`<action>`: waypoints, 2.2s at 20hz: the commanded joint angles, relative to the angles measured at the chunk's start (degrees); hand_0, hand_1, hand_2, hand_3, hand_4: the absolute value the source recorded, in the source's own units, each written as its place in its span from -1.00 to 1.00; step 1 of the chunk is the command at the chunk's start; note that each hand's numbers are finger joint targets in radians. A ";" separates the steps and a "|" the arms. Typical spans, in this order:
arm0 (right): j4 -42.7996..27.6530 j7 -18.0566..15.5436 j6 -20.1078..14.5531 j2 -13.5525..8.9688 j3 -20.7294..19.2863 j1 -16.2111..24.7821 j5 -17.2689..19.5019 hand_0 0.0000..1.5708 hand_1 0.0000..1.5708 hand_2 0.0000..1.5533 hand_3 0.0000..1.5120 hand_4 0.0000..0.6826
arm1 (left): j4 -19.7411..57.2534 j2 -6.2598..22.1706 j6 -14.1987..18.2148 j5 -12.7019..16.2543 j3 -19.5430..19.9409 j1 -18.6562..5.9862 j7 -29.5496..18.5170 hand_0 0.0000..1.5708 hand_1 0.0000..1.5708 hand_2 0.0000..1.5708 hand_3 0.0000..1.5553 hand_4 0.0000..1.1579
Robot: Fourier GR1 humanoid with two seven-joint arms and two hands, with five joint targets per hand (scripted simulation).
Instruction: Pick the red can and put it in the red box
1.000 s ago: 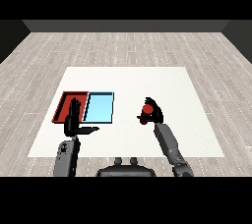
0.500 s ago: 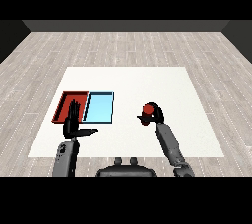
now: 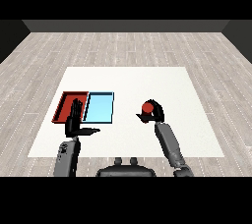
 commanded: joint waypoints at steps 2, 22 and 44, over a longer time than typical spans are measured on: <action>-9.86 4.29 -1.23 0.26 1.61 1.17 0.43 0.83 0.83 0.85 0.86 0.90 | -1.62 -2.09 6.48 -5.61 -7.59 -1.04 3.53 -1.00 -1.00 -1.00 -1.00 -1.00; -12.17 4.03 -12.30 0.80 13.41 -2.71 -4.20 0.79 0.79 0.85 0.88 0.91 | 5.14 -2.21 11.22 1.09 -22.62 -10.29 8.52 -1.00 -1.00 -1.00 -1.00 -1.00; -17.58 6.95 -16.45 0.80 22.05 -6.20 -6.44 0.83 0.83 0.85 0.86 0.76 | 21.14 -2.21 23.33 5.45 -31.81 -24.26 7.84 -1.00 -1.00 -1.00 -1.00 -1.00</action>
